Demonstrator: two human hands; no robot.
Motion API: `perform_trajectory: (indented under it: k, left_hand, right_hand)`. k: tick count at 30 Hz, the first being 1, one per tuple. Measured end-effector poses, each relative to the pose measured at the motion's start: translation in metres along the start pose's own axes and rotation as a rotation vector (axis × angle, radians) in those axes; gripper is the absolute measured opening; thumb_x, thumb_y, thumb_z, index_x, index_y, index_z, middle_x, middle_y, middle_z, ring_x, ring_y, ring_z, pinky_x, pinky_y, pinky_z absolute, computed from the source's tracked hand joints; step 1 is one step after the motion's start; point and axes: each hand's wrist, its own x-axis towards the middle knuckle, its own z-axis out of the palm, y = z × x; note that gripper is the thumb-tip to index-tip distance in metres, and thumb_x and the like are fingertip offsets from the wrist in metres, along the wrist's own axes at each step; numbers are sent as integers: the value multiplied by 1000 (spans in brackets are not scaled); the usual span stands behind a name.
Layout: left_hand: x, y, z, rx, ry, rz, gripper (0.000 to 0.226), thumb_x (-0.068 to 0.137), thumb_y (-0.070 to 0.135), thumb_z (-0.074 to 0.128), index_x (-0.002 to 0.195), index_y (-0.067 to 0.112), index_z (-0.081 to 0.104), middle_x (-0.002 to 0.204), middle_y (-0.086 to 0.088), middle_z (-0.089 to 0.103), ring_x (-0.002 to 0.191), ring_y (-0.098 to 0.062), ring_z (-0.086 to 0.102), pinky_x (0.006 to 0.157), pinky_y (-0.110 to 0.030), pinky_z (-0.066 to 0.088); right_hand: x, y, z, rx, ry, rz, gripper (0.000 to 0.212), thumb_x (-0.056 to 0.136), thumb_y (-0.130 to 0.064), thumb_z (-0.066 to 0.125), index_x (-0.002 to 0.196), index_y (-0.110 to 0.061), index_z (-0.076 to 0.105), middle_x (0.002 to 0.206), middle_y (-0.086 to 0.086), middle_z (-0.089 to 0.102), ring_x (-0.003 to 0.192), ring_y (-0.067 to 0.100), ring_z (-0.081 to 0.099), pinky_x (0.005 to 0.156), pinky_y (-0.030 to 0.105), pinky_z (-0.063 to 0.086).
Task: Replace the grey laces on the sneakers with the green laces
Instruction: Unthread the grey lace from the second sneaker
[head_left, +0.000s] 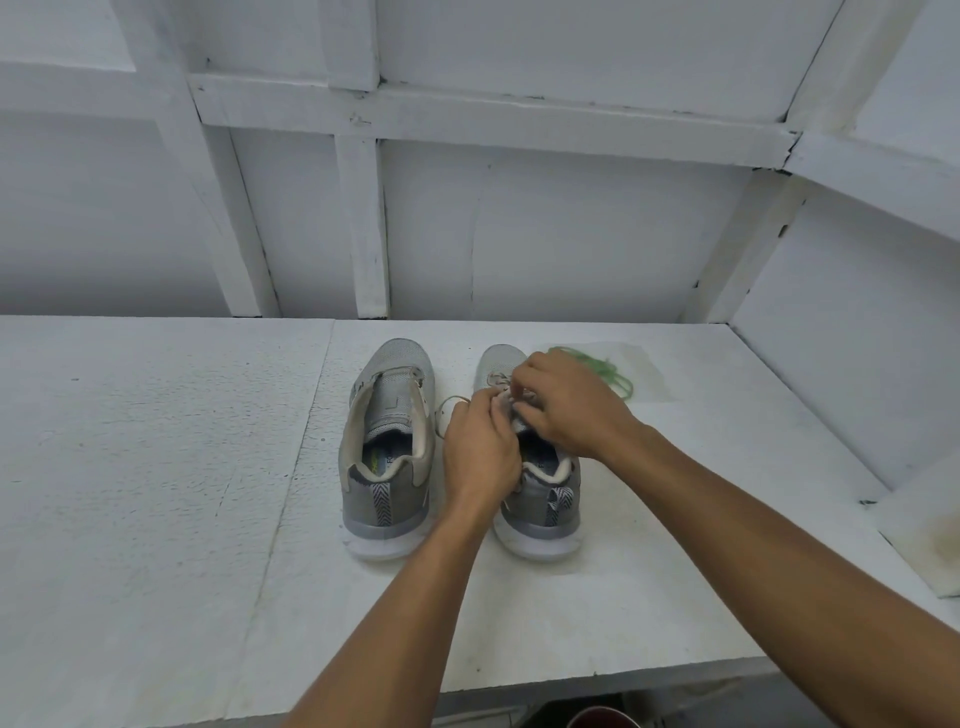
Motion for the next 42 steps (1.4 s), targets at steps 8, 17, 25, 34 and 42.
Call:
perform_trajectory:
  k: [8,17,25,34,42]
  left_hand:
    - [5,-10,9,-27,18,12,32,102,30,35,119,20,60,103,-11,65,97,-28,59,74,-32,39]
    - [4,-10,9,-10,26,12,34,102,28,35,123,18,60,107,-13,61,101,-29,56,73,-31,34]
    - [4,-11,8,4,33,47,33,103,27,35,123,21,60,107,-11,64,102,-28,55,77,-31,35]
    - [7,-15,11,-23,28,25,34,101,29,36,122,22,61,104,-10,66,98,-28,58,74,-31,38]
    - [5,-12,10,-15,47,32,33,102,27,37,124,21,61,106,-12,65,100,-27,57,80,-33,40]
  right_hand:
    - [5,3,-12,-219,45,28,25,86,-29,41,84,-13,60,89,3,62,92,30,54,75,39,35]
    - [-1,-3,-1,-119,-40,-23,25,91,-29,56,111,-17,62,134,1,54,127,26,42,98,45,32]
    - [4,11,-12,-258,204,207,21,86,-19,50,98,-8,63,107,9,63,103,33,53,83,44,39]
    - [1,-2,3,-123,41,14,13,88,-23,61,95,-15,67,142,2,52,141,32,31,105,49,28]
    - [5,15,-16,-70,132,208,30,89,-19,57,119,-15,56,138,2,49,135,27,31,104,44,27]
